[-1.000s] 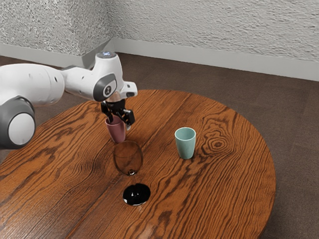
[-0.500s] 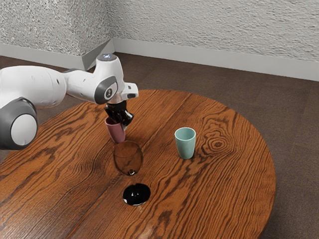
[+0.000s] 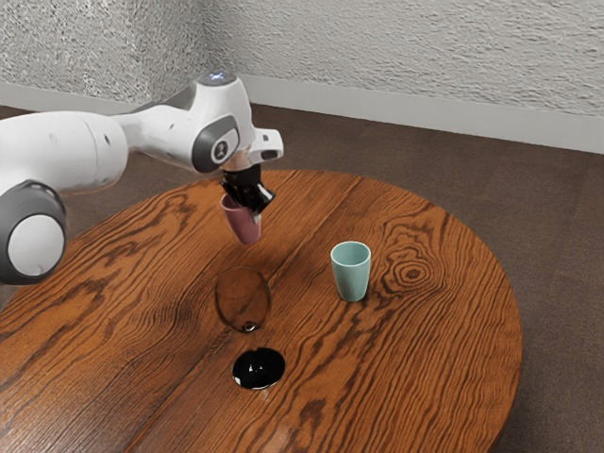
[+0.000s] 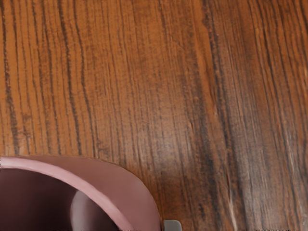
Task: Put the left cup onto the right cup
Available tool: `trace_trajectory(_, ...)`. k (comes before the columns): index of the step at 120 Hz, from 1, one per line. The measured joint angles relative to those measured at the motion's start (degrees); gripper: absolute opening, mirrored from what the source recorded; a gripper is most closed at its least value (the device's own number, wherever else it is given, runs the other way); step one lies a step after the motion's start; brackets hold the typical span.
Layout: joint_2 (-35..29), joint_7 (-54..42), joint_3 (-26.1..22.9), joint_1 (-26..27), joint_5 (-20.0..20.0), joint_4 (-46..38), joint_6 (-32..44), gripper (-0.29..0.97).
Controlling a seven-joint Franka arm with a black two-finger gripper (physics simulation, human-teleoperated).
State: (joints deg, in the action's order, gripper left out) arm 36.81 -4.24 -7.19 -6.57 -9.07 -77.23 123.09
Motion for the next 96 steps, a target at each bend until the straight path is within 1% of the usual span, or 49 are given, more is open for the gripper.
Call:
trace_trajectory(11, -0.70, 1.63, -4.55, 0.06, -3.33, 2.04, -2.51, -0.10)
trace_trajectory(19, -0.90, 3.04, -7.12, 0.07, -5.00, 2.49, -4.07, -0.10)
trace_trajectory(33, -0.97, 5.82, -11.63, 0.24, -6.57, 5.16, -7.74, -0.10)
trace_trajectory(45, -0.91, 8.44, -14.16, 0.30, -7.34, 6.48, -11.17, -0.10)
trace_trajectory(53, -0.95, 10.39, -16.95, 0.32, -9.06, 6.74, -13.23, -0.10)
trace_trajectory(64, -0.92, 13.07, -19.49, 0.33, -11.11, 6.92, -15.35, -0.10)
trace_trajectory(77, -0.68, 15.99, -20.93, 0.54, -12.69, 7.66, -16.92, -0.10)
trace_trajectory(96, 0.59, 19.66, -21.14, 2.61, -13.87, 9.91, -18.16, -0.10)
